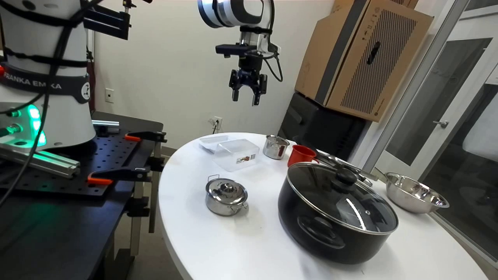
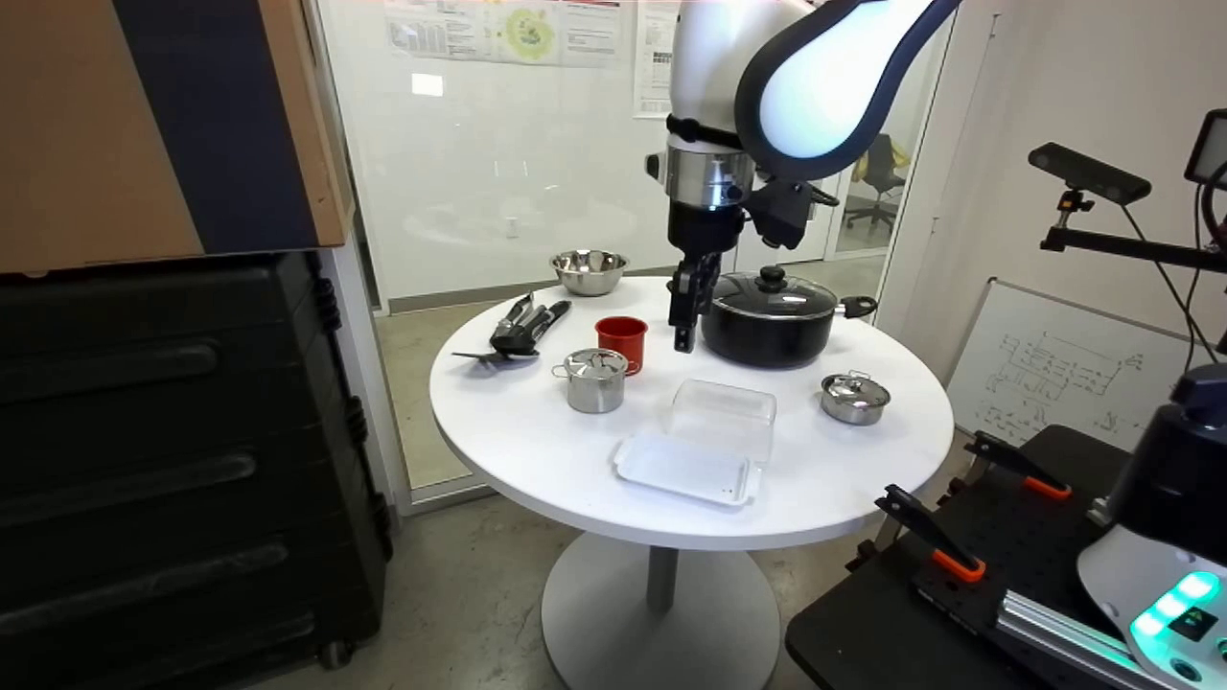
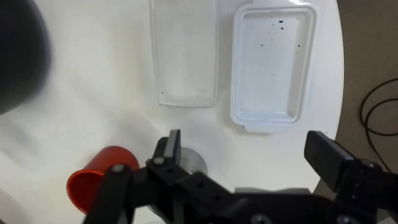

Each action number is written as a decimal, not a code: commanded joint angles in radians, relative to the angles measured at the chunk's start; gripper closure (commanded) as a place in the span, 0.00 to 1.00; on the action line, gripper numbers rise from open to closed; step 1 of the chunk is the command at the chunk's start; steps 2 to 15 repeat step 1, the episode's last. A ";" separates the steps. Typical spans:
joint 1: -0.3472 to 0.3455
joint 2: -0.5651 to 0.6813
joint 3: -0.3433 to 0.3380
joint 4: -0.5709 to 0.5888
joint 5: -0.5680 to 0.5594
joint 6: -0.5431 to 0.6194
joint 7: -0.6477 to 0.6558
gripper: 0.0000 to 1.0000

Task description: Uncover the white plate and put the clear lid on the table

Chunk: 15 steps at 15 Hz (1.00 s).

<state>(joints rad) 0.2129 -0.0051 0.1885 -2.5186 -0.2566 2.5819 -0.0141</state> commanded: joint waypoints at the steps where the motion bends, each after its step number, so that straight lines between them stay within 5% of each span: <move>1: -0.005 0.003 0.005 0.002 0.002 -0.002 -0.002 0.00; 15: -0.005 0.003 0.005 0.002 0.002 -0.002 -0.002 0.00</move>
